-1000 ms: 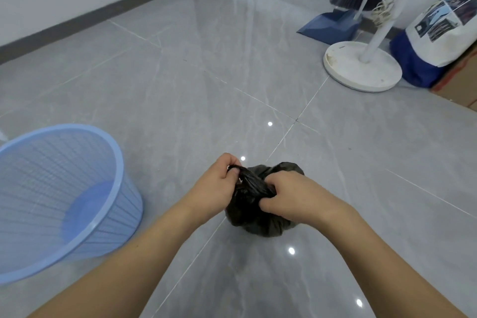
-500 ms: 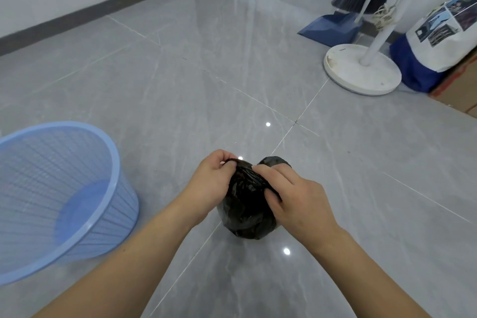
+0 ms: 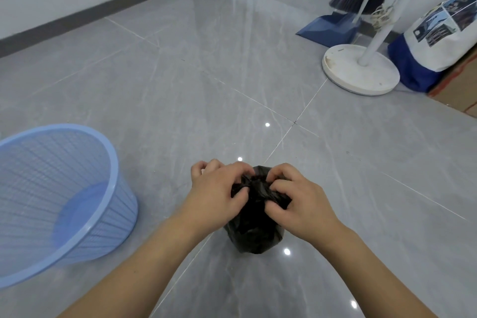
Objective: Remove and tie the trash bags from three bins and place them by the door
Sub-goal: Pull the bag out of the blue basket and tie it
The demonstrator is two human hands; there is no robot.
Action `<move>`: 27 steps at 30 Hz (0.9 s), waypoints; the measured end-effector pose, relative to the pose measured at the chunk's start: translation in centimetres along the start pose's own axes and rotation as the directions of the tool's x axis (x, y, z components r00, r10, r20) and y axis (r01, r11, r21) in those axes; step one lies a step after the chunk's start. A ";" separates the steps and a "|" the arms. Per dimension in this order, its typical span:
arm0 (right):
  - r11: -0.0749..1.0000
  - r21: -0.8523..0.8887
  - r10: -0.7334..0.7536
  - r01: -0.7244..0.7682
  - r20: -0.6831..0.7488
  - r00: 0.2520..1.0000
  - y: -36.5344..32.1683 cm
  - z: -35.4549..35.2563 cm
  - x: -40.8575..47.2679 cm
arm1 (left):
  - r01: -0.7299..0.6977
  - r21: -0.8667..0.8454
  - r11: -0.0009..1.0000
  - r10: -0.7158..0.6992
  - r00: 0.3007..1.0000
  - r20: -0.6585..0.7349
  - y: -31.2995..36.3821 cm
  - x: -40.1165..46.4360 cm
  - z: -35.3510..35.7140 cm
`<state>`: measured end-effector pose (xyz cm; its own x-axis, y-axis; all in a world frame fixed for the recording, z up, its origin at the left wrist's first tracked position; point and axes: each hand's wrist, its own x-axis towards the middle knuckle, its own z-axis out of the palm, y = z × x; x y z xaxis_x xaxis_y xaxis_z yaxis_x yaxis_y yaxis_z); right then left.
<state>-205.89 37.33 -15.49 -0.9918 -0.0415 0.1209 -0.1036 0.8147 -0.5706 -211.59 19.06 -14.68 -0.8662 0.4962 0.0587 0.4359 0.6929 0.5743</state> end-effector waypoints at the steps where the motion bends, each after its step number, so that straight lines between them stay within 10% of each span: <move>1: 0.969 0.223 0.102 -0.106 0.030 0.994 -0.1 0.2 0.0 | -0.045 0.076 0.996 0.046 0.999 -0.014 -0.2 -0.1 0.2; 4: 0.604 0.679 0.316 -0.418 0.277 0.907 -0.6 0.5 0.2 | -0.111 0.251 0.962 0.132 0.989 -0.066 -0.7 -0.4 0.7; 8: 0.244 0.740 0.353 -0.627 0.534 0.768 -1.1 -0.2 0.4 | -0.114 0.390 0.914 0.187 0.970 -0.154 -0.8 -0.4 1.0; 20: 0.157 0.585 0.302 -0.796 0.739 0.603 -0.9 -0.6 1.1 | -0.058 0.318 0.946 0.109 0.984 -0.144 -1.2 -1.0 0.2; 27: 0.161 0.665 0.379 -0.729 0.640 0.668 -0.7 -1.0 1.2 | 0.068 -0.153 0.986 -0.078 0.995 -0.060 0.8 -3.1 -0.9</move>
<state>-206.97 37.33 -14.14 -0.7497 -0.0889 -0.6558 0.6566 -0.2237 -0.7203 -208.73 17.62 -13.69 -0.9106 0.4085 0.0621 0.3333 0.6373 0.6948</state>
